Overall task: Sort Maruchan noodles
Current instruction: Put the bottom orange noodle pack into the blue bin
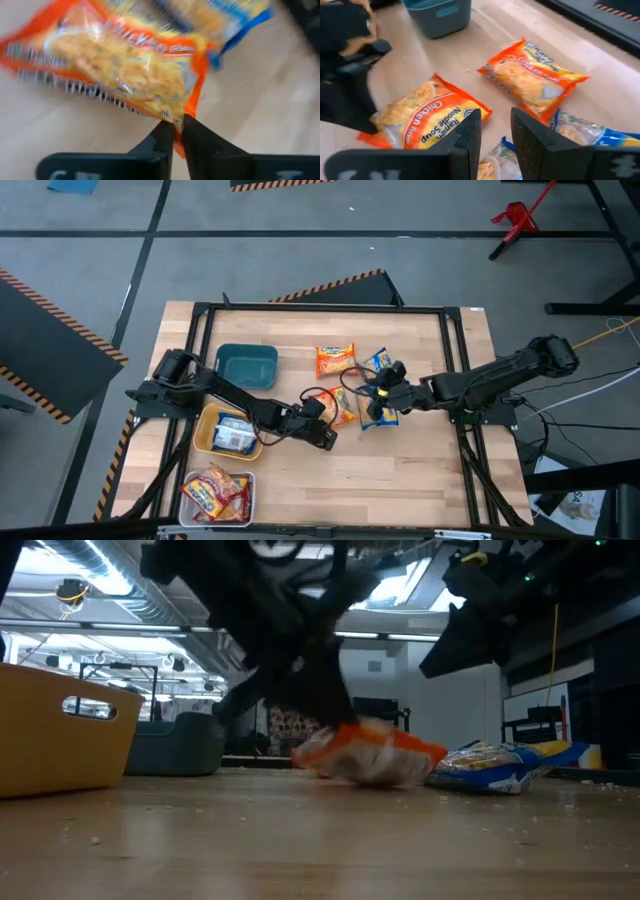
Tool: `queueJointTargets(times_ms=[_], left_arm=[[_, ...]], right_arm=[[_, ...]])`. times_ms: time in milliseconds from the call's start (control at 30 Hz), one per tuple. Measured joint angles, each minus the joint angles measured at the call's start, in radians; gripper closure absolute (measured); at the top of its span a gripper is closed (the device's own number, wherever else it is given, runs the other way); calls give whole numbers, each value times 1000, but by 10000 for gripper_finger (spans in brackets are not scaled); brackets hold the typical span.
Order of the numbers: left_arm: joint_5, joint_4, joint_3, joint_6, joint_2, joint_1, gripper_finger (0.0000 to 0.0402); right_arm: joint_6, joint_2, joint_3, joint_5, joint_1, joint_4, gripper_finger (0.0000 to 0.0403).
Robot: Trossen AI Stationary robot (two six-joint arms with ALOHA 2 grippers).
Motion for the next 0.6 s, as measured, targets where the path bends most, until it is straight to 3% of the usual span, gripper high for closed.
queueJointTargets(times_ms=[133,600], left_arm=[[-58,-21,1,38,-63,2,399],[-194,-122,1,150,-224,34,401]], right_arm=[[8,-28,1,29,0,-54,309],[22,-35,1,34,0,-80,309]])
